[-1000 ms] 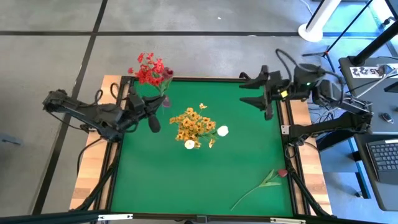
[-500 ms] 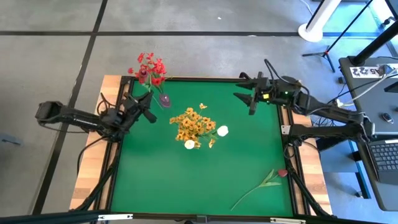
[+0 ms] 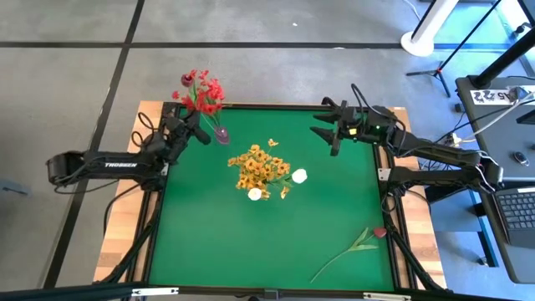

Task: Sort flowers into vase by color
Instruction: Put the top red tulip into the violet vase

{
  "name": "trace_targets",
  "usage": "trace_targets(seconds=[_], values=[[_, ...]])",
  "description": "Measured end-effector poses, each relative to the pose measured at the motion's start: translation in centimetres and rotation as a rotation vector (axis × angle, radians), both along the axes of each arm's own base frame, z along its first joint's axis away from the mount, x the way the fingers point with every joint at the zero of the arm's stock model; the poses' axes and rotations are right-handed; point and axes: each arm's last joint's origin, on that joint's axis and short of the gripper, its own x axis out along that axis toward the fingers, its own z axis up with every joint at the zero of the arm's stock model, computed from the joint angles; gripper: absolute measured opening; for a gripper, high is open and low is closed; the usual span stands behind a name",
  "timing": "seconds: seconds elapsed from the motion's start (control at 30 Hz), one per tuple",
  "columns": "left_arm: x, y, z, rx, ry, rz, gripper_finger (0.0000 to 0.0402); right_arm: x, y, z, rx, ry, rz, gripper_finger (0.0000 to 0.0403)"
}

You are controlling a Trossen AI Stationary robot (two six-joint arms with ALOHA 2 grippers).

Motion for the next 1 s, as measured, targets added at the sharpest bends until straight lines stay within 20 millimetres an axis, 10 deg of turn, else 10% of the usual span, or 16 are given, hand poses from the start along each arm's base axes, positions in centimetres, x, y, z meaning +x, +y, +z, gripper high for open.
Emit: trace_targets(seconds=[1.0], values=[[5.3,2.6,0.2,0.058,0.251,-0.036,0.0000,-0.1,0.0,-1.1,-0.027,0.122,0.005,0.0221]])
